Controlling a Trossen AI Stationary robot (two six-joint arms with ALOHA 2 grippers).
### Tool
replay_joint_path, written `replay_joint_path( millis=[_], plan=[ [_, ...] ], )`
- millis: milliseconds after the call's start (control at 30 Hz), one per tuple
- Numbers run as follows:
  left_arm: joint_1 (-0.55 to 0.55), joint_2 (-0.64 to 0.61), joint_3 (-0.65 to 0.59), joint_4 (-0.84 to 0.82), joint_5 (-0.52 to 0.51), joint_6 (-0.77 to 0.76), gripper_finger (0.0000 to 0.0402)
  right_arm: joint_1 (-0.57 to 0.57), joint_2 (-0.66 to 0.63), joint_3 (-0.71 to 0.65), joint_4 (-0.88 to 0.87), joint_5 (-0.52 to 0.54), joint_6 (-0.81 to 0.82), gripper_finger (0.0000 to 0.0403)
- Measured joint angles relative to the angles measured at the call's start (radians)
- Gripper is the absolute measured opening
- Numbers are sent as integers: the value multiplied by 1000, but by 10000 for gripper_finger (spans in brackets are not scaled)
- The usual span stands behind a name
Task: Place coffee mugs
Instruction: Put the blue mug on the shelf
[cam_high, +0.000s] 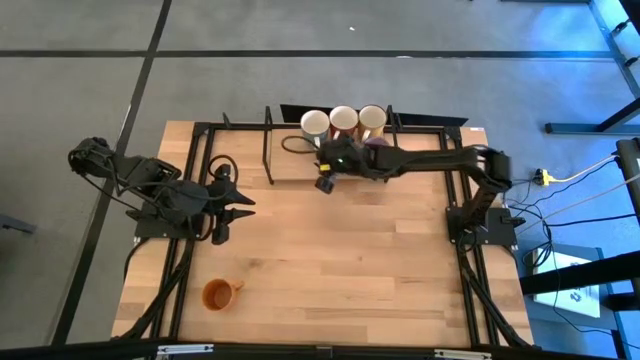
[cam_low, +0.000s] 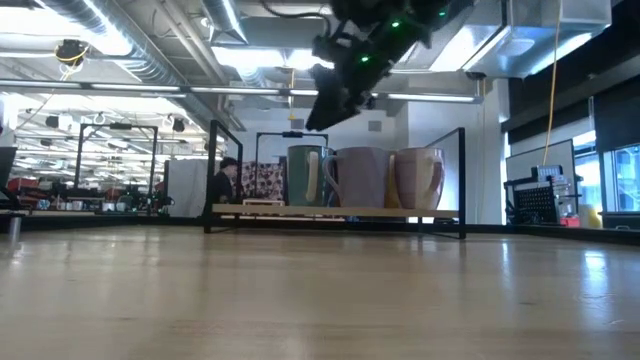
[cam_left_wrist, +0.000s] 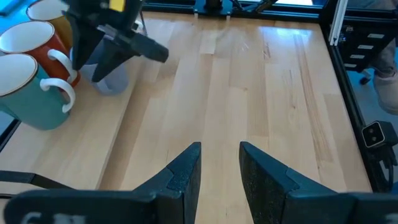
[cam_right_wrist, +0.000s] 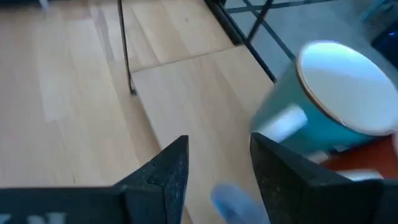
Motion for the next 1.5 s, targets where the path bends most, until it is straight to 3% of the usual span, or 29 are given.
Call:
replay_joint_path(
  millis=[267, 1500],
  plan=[
    [0, 0, 0, -1, 0, 0, 103, -12, 127, 181, -258, 35, 41, 159],
    [0, 0, 0, 6, -5, -3, 103, -11, 97, 184, -601, 3, -4, 159]
  ],
)
